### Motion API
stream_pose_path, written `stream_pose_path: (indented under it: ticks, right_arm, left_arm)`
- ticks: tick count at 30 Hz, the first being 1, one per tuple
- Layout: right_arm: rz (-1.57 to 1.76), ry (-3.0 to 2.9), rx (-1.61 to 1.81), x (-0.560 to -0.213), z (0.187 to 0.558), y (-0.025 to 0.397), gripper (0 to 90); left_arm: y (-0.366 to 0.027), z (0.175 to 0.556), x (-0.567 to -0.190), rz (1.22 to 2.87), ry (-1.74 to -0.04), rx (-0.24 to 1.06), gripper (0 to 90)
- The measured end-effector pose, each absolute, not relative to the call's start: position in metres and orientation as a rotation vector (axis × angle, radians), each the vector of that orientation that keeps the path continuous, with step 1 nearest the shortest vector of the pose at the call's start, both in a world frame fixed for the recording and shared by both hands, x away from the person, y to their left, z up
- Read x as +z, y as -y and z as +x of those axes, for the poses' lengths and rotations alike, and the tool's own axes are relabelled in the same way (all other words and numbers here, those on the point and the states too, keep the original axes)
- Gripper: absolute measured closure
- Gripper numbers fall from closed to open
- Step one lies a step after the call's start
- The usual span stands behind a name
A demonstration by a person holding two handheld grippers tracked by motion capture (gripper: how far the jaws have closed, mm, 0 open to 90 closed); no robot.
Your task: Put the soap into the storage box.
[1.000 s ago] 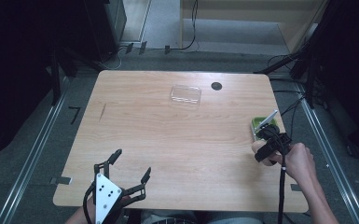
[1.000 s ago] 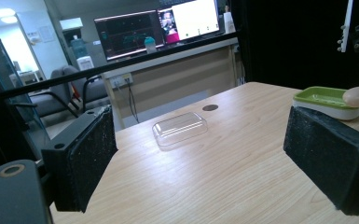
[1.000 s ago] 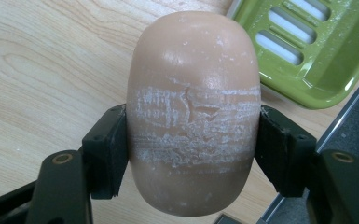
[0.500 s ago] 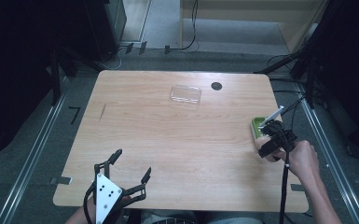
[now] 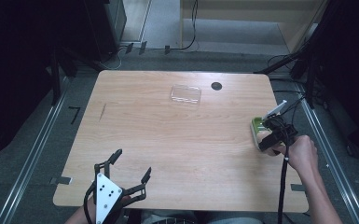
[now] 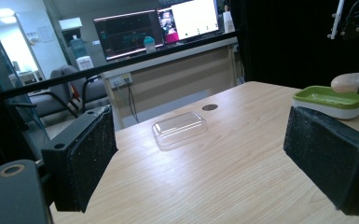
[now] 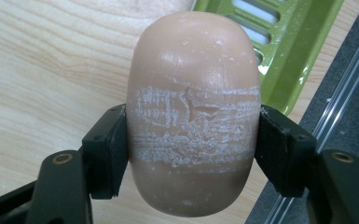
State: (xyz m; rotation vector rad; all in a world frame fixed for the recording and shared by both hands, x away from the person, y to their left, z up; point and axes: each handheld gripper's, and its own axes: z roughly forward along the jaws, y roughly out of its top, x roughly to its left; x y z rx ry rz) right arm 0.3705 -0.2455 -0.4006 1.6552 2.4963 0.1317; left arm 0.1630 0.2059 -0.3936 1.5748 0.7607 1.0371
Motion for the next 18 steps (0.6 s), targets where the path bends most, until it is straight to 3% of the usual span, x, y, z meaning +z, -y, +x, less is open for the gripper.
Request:
stream_pose_path:
  ticks: [18]
  right_arm:
    - [1.777,-2.433,0.175,-0.406,0.397,0.263,33.8]
  left_arm:
    - [-0.206,0.163,-0.394,1.575,-0.763,1.037,9.9]
